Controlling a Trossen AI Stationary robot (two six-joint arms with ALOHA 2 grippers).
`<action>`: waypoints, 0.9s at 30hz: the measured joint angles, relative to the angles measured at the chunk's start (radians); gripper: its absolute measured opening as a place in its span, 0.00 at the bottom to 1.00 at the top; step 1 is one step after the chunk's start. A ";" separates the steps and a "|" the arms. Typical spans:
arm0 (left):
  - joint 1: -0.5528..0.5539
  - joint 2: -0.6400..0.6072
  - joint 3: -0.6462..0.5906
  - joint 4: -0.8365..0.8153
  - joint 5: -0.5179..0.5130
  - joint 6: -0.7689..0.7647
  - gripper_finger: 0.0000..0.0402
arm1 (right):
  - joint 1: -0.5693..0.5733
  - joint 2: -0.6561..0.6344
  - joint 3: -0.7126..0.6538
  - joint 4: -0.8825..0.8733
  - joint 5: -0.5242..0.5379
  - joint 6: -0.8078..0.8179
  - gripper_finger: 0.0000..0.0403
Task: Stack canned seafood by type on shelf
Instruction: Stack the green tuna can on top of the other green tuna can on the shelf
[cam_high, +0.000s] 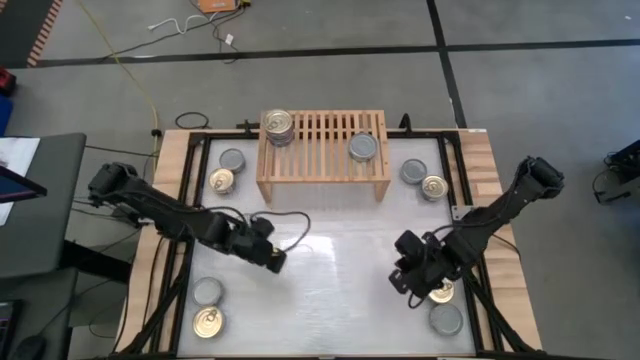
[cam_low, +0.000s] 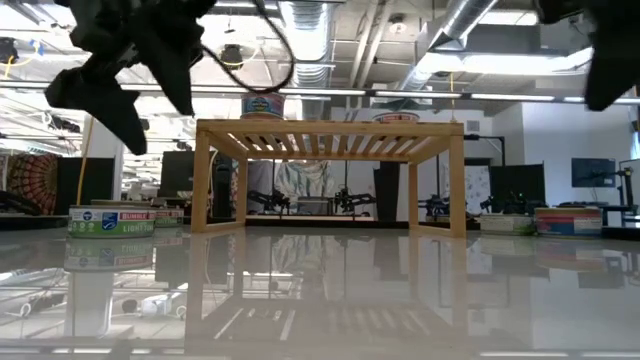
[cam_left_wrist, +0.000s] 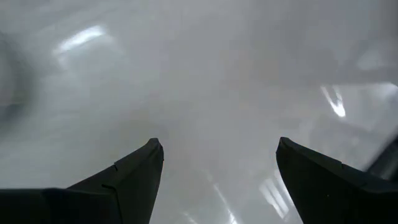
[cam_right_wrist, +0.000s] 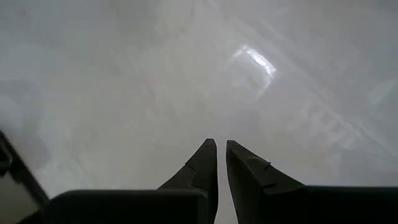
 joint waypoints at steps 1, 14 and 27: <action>-0.010 0.012 0.000 0.041 0.007 0.021 0.74 | 0.011 0.000 0.000 0.004 0.000 0.000 0.16; -0.042 0.040 0.000 0.211 0.014 0.206 0.74 | 0.065 0.001 -0.119 0.345 0.038 0.038 0.24; -0.037 0.022 0.000 0.194 0.096 0.411 0.74 | 0.038 0.001 -0.121 0.346 0.051 0.143 0.47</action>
